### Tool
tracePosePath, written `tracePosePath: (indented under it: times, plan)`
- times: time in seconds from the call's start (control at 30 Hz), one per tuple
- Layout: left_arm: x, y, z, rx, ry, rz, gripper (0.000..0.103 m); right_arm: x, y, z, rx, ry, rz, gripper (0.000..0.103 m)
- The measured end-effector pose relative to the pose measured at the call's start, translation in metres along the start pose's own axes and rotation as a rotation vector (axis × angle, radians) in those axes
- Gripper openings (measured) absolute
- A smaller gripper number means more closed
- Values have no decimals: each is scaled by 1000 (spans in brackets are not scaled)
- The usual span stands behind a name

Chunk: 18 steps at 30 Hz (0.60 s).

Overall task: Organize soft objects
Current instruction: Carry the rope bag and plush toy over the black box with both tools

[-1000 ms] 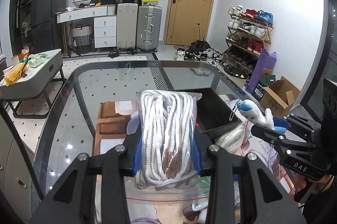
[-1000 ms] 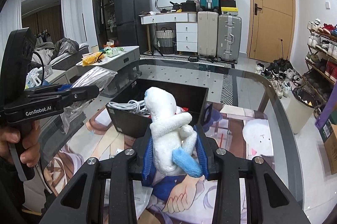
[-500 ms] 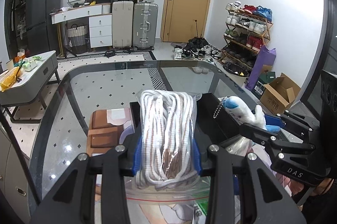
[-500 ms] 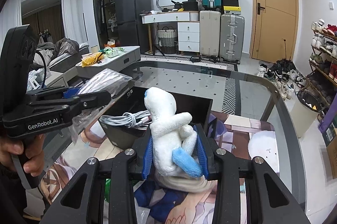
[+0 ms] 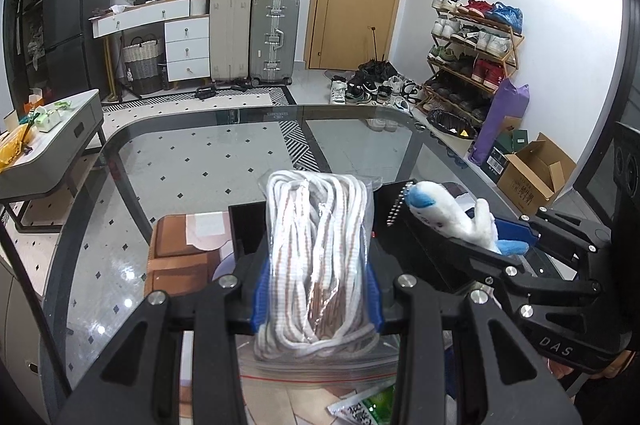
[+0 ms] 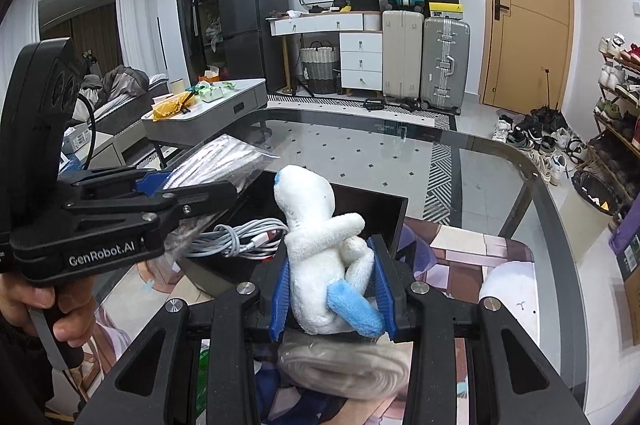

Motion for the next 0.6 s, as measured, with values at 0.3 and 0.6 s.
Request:
tracePosePath:
  times: [0.3, 0.6]
  plan:
    - [8, 3, 22, 25, 4, -4, 37, 2, 4, 29, 42, -13, -30, 36]
    - [7, 1, 36, 38, 13, 9, 37, 10, 4, 53, 71, -38, -73, 36]
Point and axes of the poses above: each gripper's, at about its wrist camera, not at the fingertips, and z roughly the way its jaws point, x to its left, y to its top, the point moved 7 cm from there along z, roughly the way its jaws point, and after that the axes turned 10 degrees about -y, right-handed, at the moved point
